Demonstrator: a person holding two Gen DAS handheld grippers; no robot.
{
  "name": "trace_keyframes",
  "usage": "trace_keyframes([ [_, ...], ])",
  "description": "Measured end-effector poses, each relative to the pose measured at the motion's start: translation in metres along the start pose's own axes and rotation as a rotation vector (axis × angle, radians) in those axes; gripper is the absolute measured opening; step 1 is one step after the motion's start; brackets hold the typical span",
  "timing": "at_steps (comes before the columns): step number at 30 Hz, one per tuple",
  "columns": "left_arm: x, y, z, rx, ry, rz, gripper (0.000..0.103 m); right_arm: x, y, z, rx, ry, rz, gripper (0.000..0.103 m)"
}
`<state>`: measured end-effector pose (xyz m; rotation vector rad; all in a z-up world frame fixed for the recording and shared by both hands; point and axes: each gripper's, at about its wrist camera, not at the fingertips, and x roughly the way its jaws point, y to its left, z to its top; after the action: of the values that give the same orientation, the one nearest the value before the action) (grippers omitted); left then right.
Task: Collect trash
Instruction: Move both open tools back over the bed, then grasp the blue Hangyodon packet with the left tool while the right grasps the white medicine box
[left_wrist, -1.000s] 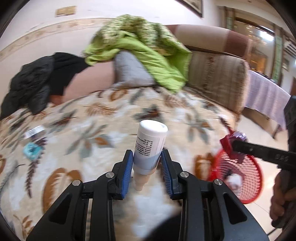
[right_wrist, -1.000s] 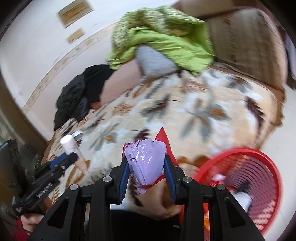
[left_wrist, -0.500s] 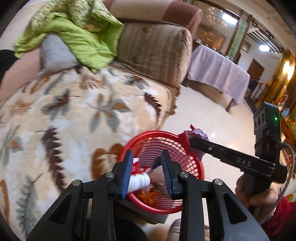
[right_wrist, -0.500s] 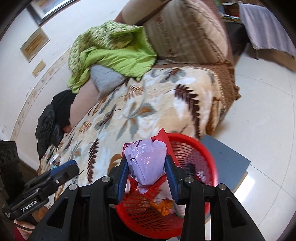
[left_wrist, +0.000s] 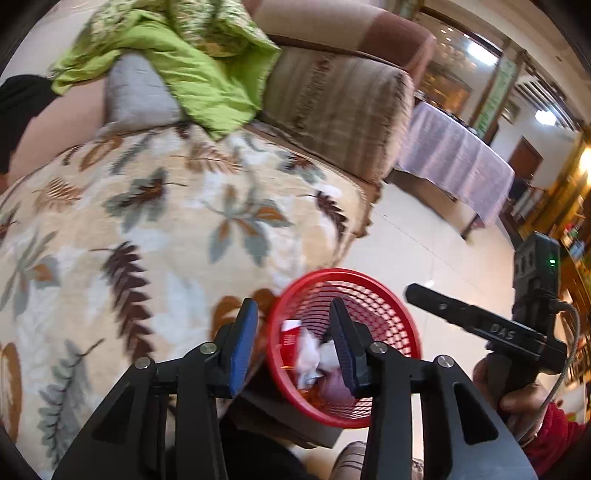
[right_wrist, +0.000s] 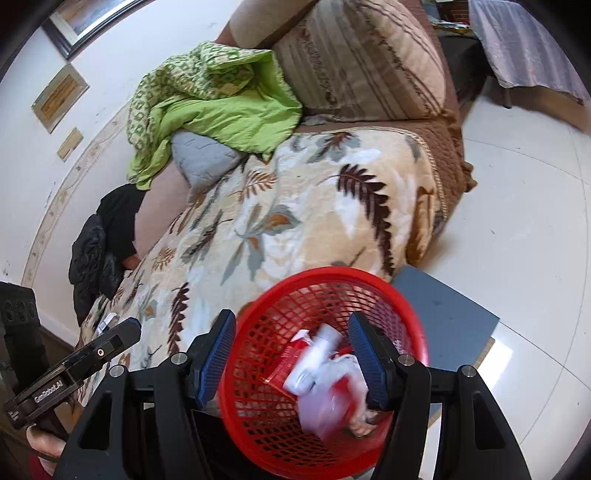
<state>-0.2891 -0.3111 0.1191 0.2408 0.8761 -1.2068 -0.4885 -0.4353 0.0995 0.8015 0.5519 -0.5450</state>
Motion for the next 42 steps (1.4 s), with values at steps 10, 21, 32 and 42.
trace_keyframes([
  [10,-0.05,0.088,-0.016,-0.156,-0.065,0.115,0.05,0.035,0.088,-0.005,-0.163,0.067,0.119,0.068],
  [21,-0.127,0.242,-0.055,-0.494,-0.18,0.348,0.062,0.096,0.216,-0.029,-0.374,0.165,0.24,0.068],
  [32,-0.162,0.397,-0.082,-0.859,-0.225,0.627,0.068,0.191,0.334,-0.06,-0.471,0.248,0.318,0.07],
  [42,-0.093,0.466,-0.057,-0.893,-0.079,0.837,0.076,0.223,0.336,-0.077,-0.481,0.285,0.33,0.07],
])
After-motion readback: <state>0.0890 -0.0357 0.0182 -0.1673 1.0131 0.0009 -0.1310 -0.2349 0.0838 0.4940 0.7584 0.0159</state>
